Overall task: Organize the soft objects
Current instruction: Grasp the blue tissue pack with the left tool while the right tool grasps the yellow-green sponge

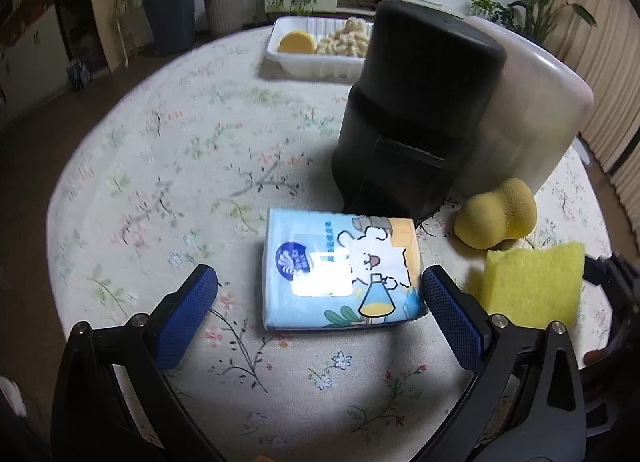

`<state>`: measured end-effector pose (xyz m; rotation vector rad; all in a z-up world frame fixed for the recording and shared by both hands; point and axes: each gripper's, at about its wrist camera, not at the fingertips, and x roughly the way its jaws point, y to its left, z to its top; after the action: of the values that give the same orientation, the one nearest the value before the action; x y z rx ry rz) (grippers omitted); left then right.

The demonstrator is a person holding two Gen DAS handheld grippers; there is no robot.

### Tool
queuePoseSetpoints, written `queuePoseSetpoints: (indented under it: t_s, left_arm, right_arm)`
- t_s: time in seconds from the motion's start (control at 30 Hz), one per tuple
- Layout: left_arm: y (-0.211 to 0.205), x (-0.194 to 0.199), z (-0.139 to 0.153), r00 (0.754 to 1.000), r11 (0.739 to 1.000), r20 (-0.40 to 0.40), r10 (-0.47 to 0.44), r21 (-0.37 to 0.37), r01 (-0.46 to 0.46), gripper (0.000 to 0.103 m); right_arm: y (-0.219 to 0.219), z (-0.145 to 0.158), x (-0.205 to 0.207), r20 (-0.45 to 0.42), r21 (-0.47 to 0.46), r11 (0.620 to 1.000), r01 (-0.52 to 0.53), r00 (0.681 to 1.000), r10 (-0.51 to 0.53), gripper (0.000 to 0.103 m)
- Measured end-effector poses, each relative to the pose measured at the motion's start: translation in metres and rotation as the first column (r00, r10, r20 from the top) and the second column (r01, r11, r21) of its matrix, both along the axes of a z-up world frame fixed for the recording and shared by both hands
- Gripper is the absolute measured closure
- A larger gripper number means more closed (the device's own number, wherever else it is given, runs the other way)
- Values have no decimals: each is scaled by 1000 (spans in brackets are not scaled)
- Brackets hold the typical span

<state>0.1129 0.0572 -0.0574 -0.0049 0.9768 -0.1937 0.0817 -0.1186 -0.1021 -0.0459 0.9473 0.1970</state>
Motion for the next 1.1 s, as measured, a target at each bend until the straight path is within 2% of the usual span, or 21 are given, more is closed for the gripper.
queuePoseSetpoints:
  t_s: [0.13, 0.37, 0.47, 0.57, 0.7, 0.8, 0.9, 0.97, 1.0, 1.1]
  left_arm:
    - [-2, 2, -2, 1000, 1000, -17, 4, 0, -4, 0]
    - [-6, 0, -3, 999, 1000, -32, 5, 10, -5, 0]
    - [-9, -3, -7, 1000, 1000, -29, -1, 28, 2, 1]
    - [-4, -3, -5, 1000, 1000, -22, 15, 4, -15, 6]
    - [-1, -4, -4, 999, 1000, -20, 27, 6, -27, 6]
    - [-4, -1, -5, 1000, 999, -17, 22, 33, -21, 5]
    - [-6, -1, -5, 1000, 999, 0, 16, 43, -16, 6]
    - [-7, 0, -5, 1000, 999, 1, 9, 48, -9, 19]
    - [-8, -2, -4, 1000, 998, 12, 10, 63, -11, 29]
    - [-8, -2, -3, 1000, 999, 15, 6, 54, -7, 30]
  right_arm:
    - [-3, 0, 0, 7, 1, 1000, 14, 1000, -14, 1]
    - [-1, 0, -3, 9, 4, 1000, -4, 1000, 4, 12]
    - [1, 1, -7, 8, 15, 1000, -23, 1000, 23, 23]
    - [3, 2, -8, 5, 25, 999, -40, 999, 40, 29]
    - [3, 2, -8, -1, 38, 998, -48, 999, 48, 31]
    - [3, 2, -8, -4, 46, 998, -48, 999, 48, 31]
    - [4, 3, -8, -7, 54, 997, -59, 998, 59, 37]
    - [4, 4, -9, -8, 60, 996, -68, 998, 69, 42]
    - [6, 5, -10, -7, 63, 995, -75, 997, 75, 46]
    - [8, 6, -12, -4, 73, 993, -88, 996, 89, 57]
